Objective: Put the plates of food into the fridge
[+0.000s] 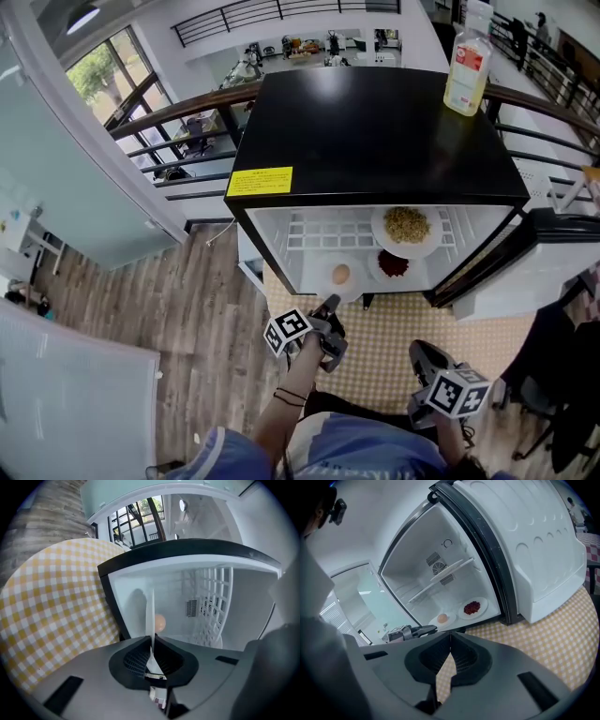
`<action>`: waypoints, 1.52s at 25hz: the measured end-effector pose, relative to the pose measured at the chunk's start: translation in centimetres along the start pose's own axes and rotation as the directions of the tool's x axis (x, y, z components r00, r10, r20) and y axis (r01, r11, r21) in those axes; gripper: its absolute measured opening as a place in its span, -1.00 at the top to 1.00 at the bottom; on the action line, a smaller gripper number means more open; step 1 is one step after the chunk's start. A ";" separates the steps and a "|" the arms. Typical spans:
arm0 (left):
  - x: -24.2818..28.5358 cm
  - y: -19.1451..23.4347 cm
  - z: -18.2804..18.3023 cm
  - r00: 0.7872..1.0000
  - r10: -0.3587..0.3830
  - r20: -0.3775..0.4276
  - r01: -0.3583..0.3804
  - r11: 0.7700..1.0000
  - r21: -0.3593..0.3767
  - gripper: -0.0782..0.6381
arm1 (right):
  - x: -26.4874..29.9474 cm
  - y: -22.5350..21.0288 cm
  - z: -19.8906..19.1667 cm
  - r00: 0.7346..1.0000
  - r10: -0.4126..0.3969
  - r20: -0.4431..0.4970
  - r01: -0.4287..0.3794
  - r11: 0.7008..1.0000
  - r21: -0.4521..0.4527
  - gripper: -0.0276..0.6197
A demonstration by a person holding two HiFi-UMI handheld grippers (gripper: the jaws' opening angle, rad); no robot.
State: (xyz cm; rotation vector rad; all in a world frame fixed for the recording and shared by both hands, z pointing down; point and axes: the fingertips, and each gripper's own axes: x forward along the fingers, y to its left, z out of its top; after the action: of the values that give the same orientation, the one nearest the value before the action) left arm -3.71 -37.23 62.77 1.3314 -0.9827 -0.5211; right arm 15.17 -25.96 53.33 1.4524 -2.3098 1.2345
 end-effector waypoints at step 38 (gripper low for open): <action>3.9 -0.4 2.5 0.994 0.096 0.053 -0.103 0.982 0.156 -0.07 | -0.2 -1.5 -1.2 0.999 -0.012 -0.040 0.013 1.000 0.025 0.86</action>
State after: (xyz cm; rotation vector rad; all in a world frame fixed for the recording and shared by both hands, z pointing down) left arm -3.62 -41.87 63.38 1.4085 -1.1413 -0.4041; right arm 16.15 -25.22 54.89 1.4336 -2.2644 1.2819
